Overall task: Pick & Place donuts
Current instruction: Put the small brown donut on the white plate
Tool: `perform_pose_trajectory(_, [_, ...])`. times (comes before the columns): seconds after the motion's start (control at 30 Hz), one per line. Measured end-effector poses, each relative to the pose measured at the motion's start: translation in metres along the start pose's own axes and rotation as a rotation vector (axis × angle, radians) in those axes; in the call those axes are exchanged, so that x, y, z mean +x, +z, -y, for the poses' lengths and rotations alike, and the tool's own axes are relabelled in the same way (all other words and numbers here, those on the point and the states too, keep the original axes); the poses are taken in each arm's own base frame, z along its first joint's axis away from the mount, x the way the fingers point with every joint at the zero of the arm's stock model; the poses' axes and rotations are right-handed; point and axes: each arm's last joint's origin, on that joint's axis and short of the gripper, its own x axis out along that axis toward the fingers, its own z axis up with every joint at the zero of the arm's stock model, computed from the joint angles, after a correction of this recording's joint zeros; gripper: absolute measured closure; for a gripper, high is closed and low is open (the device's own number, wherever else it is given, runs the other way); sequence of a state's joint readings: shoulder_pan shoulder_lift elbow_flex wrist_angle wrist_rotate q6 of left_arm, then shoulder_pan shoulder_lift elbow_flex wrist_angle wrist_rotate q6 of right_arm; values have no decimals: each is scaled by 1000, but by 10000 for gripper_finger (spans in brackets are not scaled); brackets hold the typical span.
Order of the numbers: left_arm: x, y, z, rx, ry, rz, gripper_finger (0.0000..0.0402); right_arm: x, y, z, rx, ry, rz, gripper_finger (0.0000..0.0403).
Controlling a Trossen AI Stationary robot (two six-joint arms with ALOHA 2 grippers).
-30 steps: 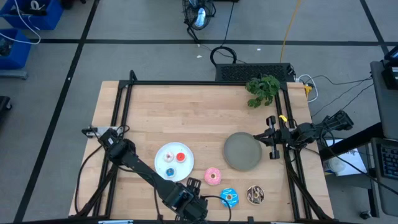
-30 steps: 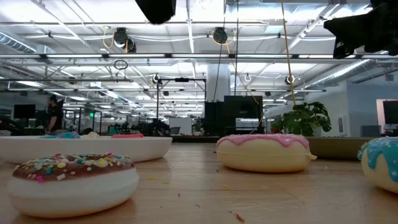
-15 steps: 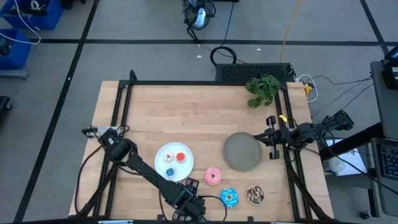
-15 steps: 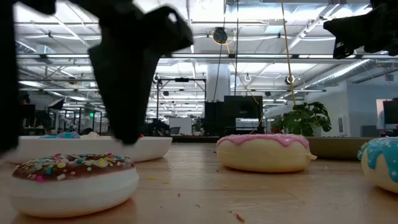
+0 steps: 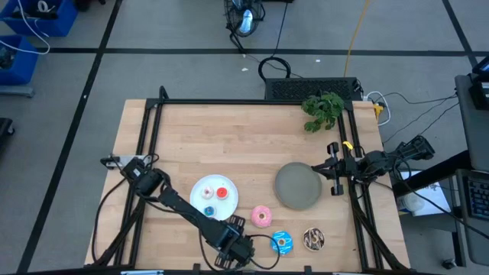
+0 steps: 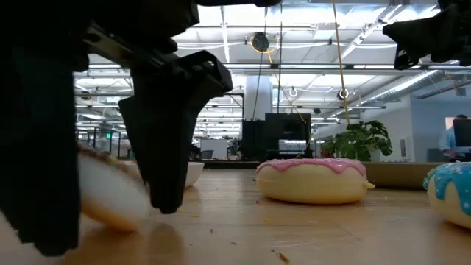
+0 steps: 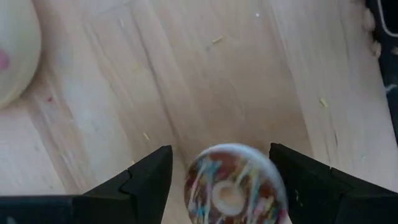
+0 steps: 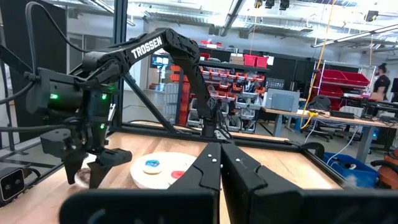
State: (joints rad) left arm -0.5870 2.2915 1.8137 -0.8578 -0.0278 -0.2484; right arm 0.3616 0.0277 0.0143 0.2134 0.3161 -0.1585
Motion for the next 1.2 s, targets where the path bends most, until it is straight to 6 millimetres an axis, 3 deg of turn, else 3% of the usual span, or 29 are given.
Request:
perform_pose_trajectory(1.0, [2,-7,4,-6,-40,-54,136,0,0,0,-1,0,0,403])
perform_pose_trajectory(1.2, [1,-6,3,-11,-42,-53,182,0,0,0,-3,0,0,403])
